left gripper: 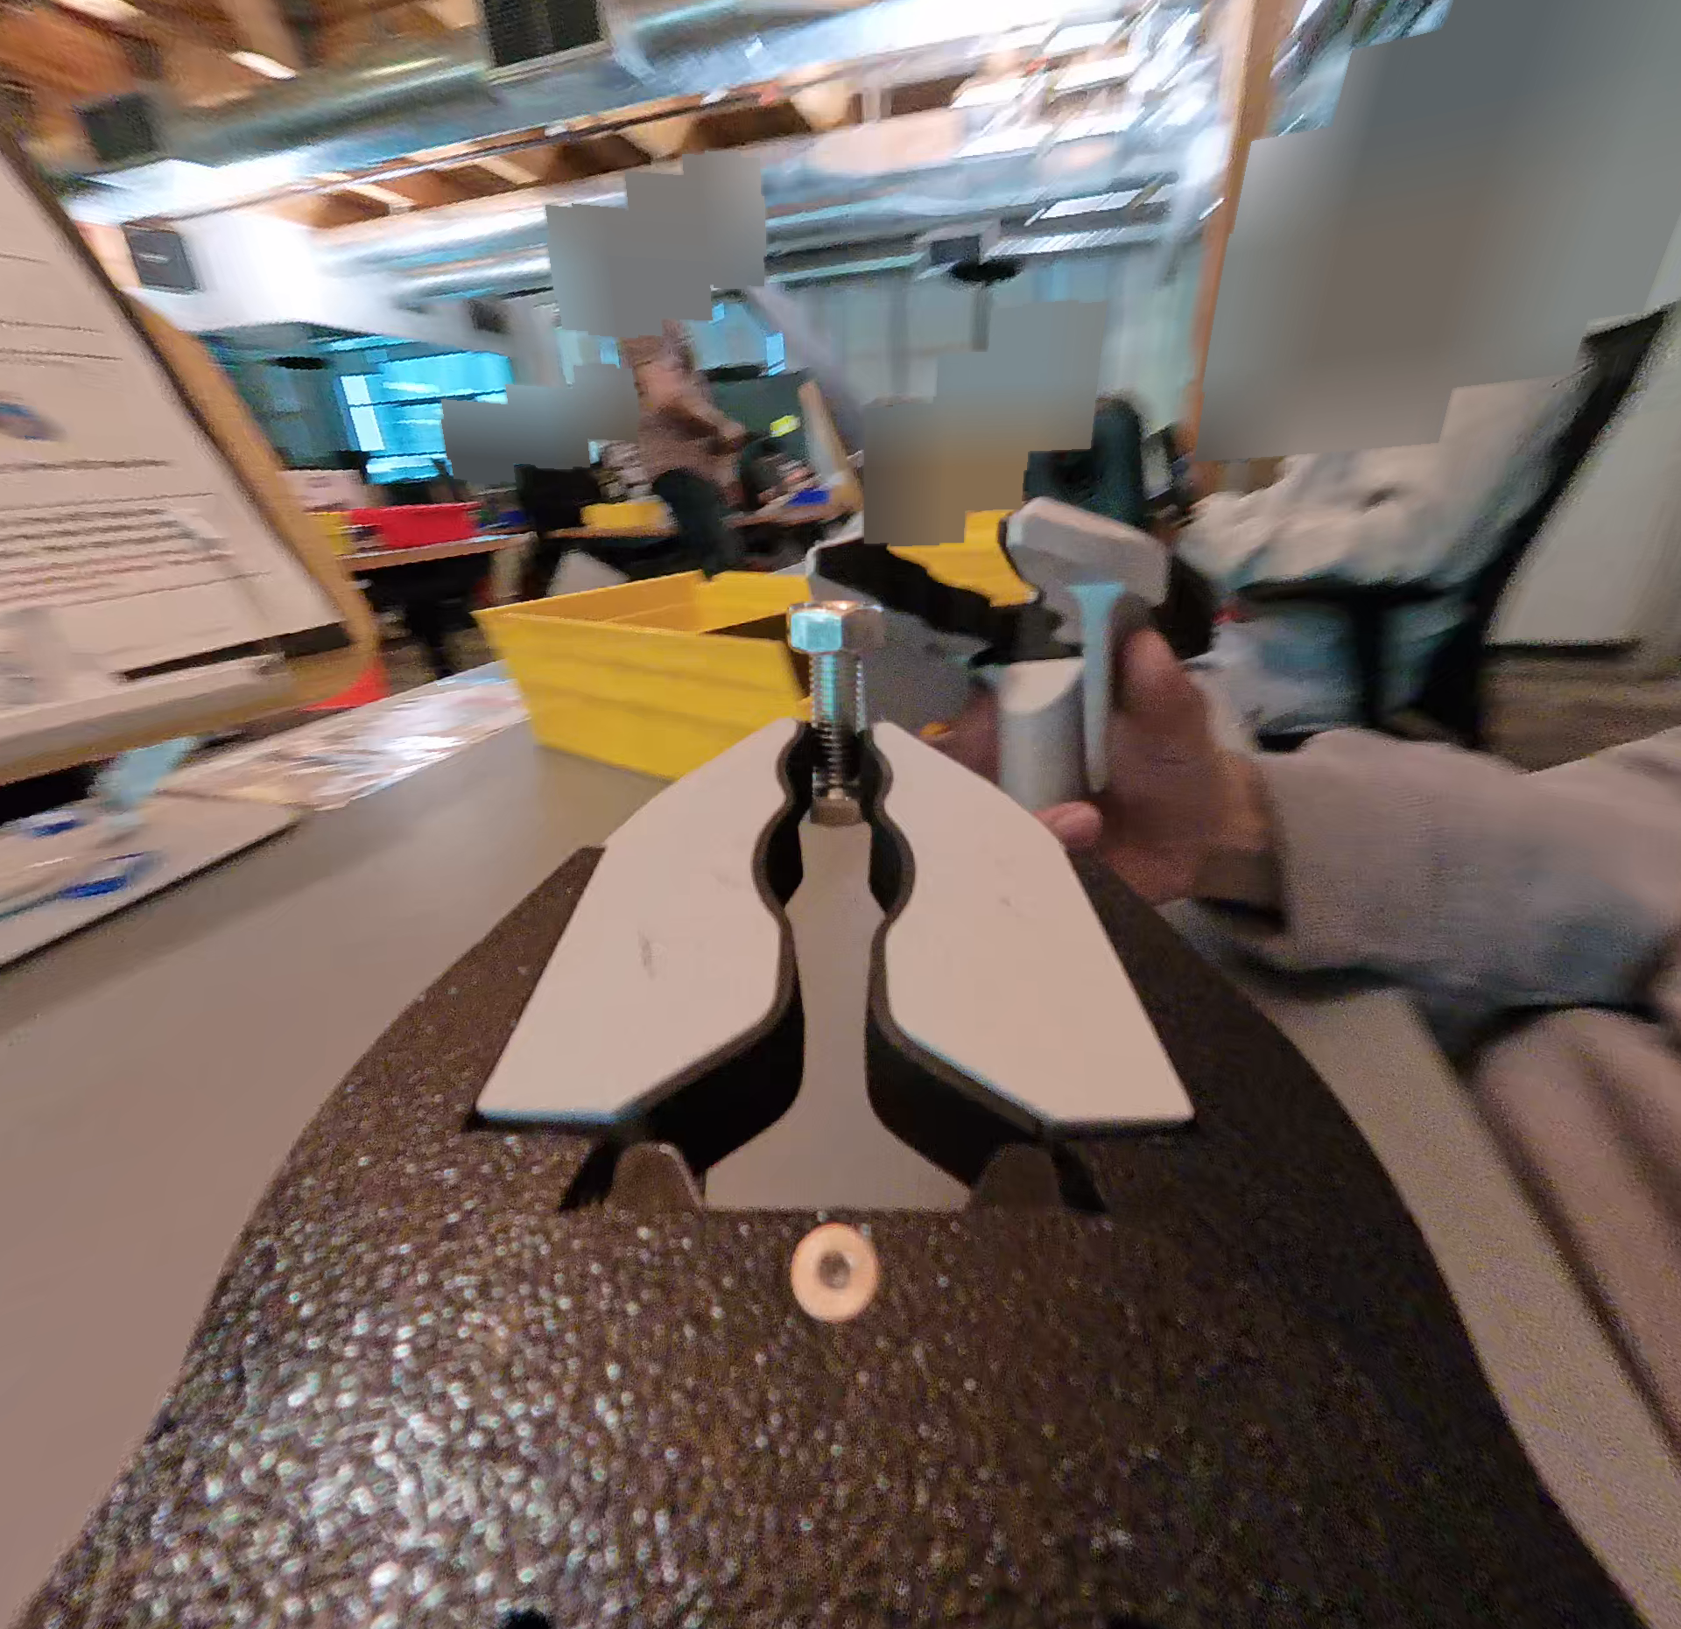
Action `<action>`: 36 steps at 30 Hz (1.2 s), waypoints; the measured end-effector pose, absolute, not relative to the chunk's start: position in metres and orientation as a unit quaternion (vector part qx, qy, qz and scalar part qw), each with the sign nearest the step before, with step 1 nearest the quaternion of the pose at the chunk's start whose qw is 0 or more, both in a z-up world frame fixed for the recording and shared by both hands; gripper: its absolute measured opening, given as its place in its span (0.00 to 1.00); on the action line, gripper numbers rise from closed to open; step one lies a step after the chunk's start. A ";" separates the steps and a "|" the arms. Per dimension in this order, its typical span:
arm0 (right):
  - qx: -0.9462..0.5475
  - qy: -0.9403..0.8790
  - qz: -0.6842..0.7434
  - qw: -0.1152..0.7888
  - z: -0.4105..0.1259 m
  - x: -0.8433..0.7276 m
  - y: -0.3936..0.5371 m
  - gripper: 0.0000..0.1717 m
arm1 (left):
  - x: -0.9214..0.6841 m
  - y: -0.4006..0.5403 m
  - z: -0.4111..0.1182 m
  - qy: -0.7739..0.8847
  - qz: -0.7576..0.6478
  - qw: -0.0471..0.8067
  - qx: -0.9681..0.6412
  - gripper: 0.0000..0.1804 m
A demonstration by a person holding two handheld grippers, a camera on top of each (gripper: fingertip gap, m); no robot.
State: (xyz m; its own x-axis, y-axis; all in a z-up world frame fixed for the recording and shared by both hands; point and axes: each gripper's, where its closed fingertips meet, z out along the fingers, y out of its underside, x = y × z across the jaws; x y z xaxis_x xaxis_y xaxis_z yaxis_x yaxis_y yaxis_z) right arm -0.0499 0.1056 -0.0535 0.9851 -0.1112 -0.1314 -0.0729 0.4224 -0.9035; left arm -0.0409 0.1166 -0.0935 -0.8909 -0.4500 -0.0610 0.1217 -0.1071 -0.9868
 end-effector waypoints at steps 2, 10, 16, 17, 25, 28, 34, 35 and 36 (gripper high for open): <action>-0.556 0.100 -0.074 0.822 -0.059 -0.042 0.109 0.25 | -0.032 0.117 -0.101 0.660 -0.693 0.249 -0.150 0.05; -0.596 0.118 -0.140 0.782 -0.073 -0.034 0.120 0.19 | -0.029 0.113 -0.105 0.676 -0.653 0.306 -0.152 0.05; -0.614 0.115 -0.133 0.769 -0.079 -0.034 0.122 0.10 | -0.028 0.112 -0.109 0.684 -0.647 0.299 -0.154 0.05; -0.618 0.117 -0.126 0.767 -0.080 -0.033 0.122 0.10 | -0.027 0.112 -0.110 0.687 -0.645 0.296 -0.156 0.05; -0.591 0.057 0.017 0.804 -0.067 -0.058 0.116 0.10 | -0.057 0.102 -0.097 0.655 -0.739 0.133 -0.086 0.05; -0.567 0.020 0.086 0.819 -0.058 -0.075 0.114 0.10 | -0.076 0.099 -0.088 0.630 -0.774 0.039 -0.047 0.05; -0.541 -0.045 0.161 0.824 -0.049 -0.101 0.111 0.10 | -0.105 0.095 -0.079 0.605 -0.793 -0.074 0.013 0.05; -0.541 -0.043 0.163 0.824 -0.049 -0.100 0.111 0.10 | -0.104 0.094 -0.080 0.607 -0.792 -0.069 0.012 0.05; -0.543 -0.033 0.156 0.825 -0.050 -0.097 0.111 0.10 | -0.101 0.094 -0.081 0.610 -0.790 -0.057 0.004 0.05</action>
